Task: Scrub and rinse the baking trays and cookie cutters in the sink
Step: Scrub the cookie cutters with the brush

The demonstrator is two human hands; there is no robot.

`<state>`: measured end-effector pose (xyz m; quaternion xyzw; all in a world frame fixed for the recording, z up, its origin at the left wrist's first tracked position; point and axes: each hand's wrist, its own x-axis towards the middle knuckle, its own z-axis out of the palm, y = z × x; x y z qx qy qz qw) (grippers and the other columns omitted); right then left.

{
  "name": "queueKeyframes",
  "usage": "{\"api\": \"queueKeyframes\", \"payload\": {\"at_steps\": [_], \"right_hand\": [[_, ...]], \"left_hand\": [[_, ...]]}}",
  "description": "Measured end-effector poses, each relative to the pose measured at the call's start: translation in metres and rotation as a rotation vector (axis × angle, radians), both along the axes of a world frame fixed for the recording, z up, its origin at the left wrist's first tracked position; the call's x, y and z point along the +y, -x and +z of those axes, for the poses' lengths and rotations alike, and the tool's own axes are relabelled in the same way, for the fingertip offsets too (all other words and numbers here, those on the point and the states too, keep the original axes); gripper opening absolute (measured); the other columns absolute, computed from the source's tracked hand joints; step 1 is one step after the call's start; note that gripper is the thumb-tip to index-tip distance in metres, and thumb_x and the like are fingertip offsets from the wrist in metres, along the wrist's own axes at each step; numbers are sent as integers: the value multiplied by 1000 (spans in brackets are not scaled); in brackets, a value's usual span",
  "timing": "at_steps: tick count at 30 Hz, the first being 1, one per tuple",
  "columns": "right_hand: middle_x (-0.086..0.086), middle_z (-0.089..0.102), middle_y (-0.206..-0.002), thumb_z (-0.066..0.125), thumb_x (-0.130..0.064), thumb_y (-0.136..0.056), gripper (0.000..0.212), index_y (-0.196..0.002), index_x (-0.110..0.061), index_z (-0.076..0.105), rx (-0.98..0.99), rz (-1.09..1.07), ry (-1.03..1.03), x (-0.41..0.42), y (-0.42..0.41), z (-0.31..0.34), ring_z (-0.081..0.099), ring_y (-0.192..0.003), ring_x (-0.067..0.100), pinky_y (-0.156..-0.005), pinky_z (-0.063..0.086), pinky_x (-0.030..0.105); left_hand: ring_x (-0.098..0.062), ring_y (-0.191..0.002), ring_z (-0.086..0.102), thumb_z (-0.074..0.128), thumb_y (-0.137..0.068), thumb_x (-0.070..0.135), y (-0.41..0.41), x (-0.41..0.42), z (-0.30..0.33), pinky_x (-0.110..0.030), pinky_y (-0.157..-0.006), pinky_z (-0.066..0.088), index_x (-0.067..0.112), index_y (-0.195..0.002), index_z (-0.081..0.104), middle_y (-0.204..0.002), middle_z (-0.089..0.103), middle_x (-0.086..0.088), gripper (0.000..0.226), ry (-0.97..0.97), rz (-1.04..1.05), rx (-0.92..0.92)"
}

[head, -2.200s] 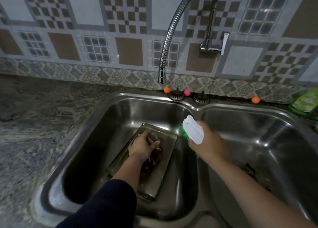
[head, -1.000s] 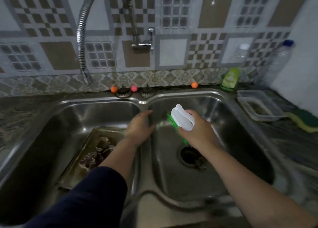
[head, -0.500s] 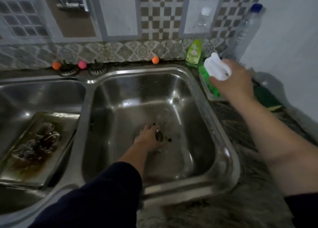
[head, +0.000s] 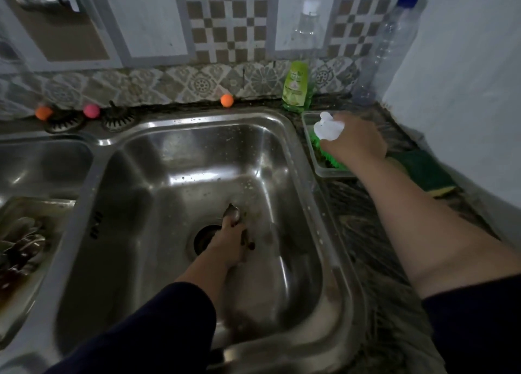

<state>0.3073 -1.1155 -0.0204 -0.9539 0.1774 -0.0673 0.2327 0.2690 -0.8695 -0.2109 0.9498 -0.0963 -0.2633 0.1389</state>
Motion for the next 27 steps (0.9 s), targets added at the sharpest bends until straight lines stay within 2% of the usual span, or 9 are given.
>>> {"api": "queueKeyframes", "payload": {"at_steps": [4,7,10,13,15,17,20,23,27], "right_hand": [[10,57,-127,65,-31,-85,53,-135,-27,48,-6,13,36,0,3,-8,55,-115,33,-81,45,38],[8,56,-129,65,-30,-85,58,-139,-30,44,-11,29,42,0,5,-6,54,-116,32,-82,45,37],[5,57,-130,64,-31,-85,56,-139,-31,45,-44,37,14,-2,5,1,54,-117,30,-81,43,35],[3,57,-132,68,-36,-82,61,-139,-30,46,-147,47,-46,2,11,16,55,-117,28,-85,44,35],[2,57,-132,70,-37,-80,64,-139,-30,47,-241,85,-113,12,20,27,55,-116,24,-87,45,32],[-1,59,-129,71,-36,-79,64,-138,-31,48,-307,133,-174,32,34,33,57,-108,18,-77,44,25],[-2,58,-126,73,-32,-80,63,-138,-33,48,-265,226,-288,74,58,28,55,-98,12,-65,43,18],[-4,61,-124,73,-34,-79,61,-135,-35,50,-226,292,-325,117,79,5,60,-104,14,-78,49,25],[-9,61,-124,73,-32,-79,58,-133,-36,53,-199,264,-365,153,86,-13,58,-109,11,-78,42,20]], "left_hand": [[-36,-113,53,69,-85,19,-8,-3,3,-40,-98,46,21,-139,45,-148,16,-9,59,16,24,-42],[-31,-110,54,69,-84,18,-7,-2,9,-35,-92,49,22,-136,48,-149,18,-6,57,53,54,-71],[-30,-116,52,69,-82,19,-7,1,24,-38,-97,48,24,-135,47,-147,30,-6,58,127,99,-98],[-28,-114,54,66,-85,12,-11,5,48,-37,-97,48,17,-142,36,-134,49,-10,65,238,165,-131],[-22,-100,60,69,-86,14,-14,7,66,-27,-85,51,15,-138,40,-117,60,-6,60,404,267,-159],[-17,-92,62,68,-88,20,-13,8,85,-18,-77,51,16,-132,49,-106,63,-1,48,568,346,-215],[-19,-98,62,62,-93,24,-9,14,101,-39,-94,51,18,-129,55,-113,64,-3,37,732,382,-260],[-21,-82,64,59,-94,14,-4,27,113,-49,-88,53,22,-114,59,-93,66,4,21,861,356,-297],[-8,-82,62,57,-94,8,11,49,131,-21,-79,53,20,-108,59,-87,62,15,19,759,235,-401]]}}
